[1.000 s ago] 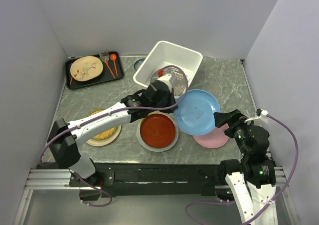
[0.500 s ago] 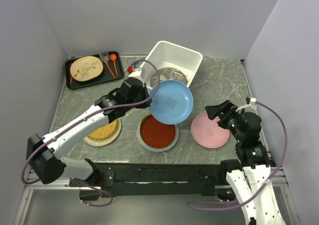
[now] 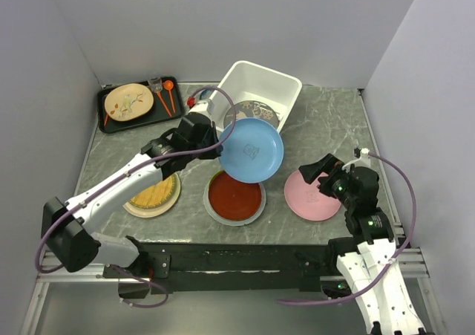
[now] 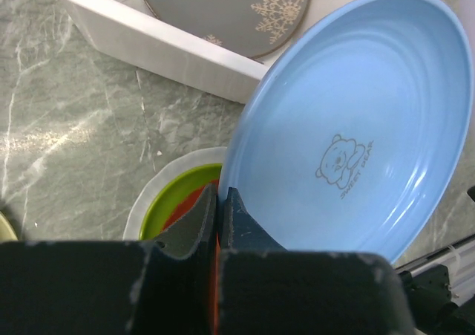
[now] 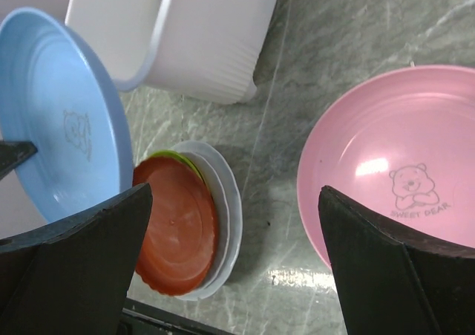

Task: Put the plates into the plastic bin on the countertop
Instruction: Place the plate in the plastic bin.

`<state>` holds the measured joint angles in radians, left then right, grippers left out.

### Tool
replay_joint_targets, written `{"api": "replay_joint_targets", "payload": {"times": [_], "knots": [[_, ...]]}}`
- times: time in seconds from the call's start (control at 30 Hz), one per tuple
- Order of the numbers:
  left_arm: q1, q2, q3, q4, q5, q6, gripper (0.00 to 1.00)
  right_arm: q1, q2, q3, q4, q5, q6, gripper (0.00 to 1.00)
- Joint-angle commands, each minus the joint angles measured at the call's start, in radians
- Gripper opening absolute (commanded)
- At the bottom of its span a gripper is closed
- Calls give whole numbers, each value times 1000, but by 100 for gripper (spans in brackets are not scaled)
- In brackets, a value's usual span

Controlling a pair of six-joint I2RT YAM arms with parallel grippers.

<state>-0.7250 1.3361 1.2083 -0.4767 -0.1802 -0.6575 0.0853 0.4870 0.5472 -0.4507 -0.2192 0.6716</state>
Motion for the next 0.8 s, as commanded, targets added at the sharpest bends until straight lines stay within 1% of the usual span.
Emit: {"api": "replay_joint_targets", "payload": {"times": [0.0,0.2,0.23,0.3,0.43,0.53,0.77], "knots": [[25,50,89,61,36,30,1,4,-37,-41,-6,-6,-1,100],[78,155,191,76,84,48,1,4,-103,-107,-48,-5,13,100],[90,179,206,78,96,52,1,4,-106,-119,-36,-26,17,100],[101,202,250,78,104,59,1,2,-110,-122,-34,-20,29,100],[142,274,335,67,133,71,1,4,-90,-131,-20,-9,29,100],[171,336,448,41,146,87,1,4,-59,-144,-8,-9,28,100],[231,481,625,-5,168,119,1,2,-7,-161,21,0,22,100]]}}
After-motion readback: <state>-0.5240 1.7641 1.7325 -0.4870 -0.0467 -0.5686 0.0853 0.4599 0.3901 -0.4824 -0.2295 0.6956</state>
